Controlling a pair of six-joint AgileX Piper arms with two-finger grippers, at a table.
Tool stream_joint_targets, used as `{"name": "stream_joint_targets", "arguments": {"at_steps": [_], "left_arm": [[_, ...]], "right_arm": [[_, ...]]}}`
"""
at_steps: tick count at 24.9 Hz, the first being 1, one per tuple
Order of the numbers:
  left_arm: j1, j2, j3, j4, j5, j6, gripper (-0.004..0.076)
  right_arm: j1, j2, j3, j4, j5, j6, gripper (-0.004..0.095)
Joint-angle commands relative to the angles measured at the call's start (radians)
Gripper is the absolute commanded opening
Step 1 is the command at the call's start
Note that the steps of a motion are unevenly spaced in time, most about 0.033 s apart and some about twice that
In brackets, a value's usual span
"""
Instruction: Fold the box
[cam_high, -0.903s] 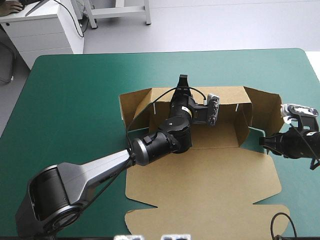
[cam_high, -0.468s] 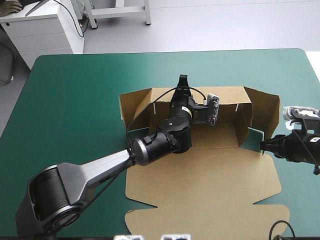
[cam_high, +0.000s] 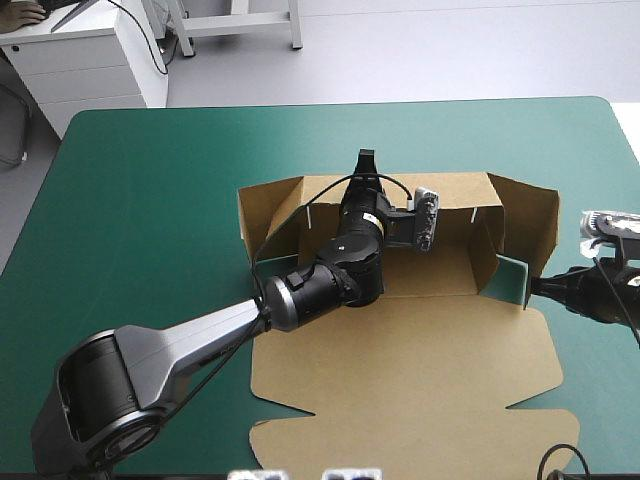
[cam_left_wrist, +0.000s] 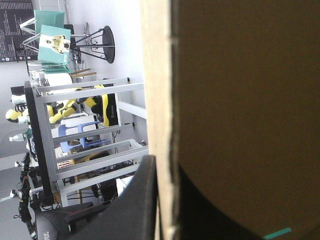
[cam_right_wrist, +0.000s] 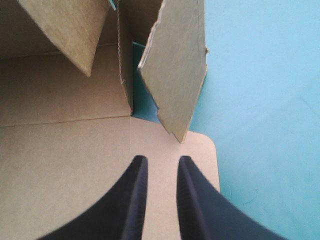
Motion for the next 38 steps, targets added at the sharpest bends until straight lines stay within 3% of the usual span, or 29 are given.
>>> {"name": "stream_joint_targets", "arguments": {"at_steps": [1,4,15,19,25,32,38], "left_arm": [[-0.006,-0.051,-0.018,0.01,0.009,-0.009,-0.0008],[-0.006,-0.051,-0.018,0.01,0.013,-0.009,-0.0008],[-0.006,-0.051,-0.018,0.01,0.009,-0.008,-0.0008],[-0.006,-0.051,-0.018,0.01,0.007,-0.008,-0.0008],[-0.006,-0.051,-0.018,0.01,0.007,-0.008,-0.0008],[-0.006,-0.051,-0.018,0.01,0.005,-0.008,-0.0008],[-0.006,-0.051,-0.018,0.01,0.007,-0.008,-0.0008]], "right_arm": [[0.0,-0.011,-0.025,0.018,-0.094,0.002,0.0056],[0.0,-0.005,-0.029,0.018,-0.119,0.002,-0.0014],[0.0,0.123,-0.159,0.022,-0.163,0.002,-0.0018],[0.0,0.22,-0.33,0.074,-0.159,-0.006,-0.0018],[0.0,0.405,-0.539,0.182,-0.067,-0.056,-0.0017],[0.011,0.539,-0.673,0.207,-0.002,-0.072,-0.0015],[0.103,0.639,-0.731,0.166,0.008,-0.074,-0.0015]]}}
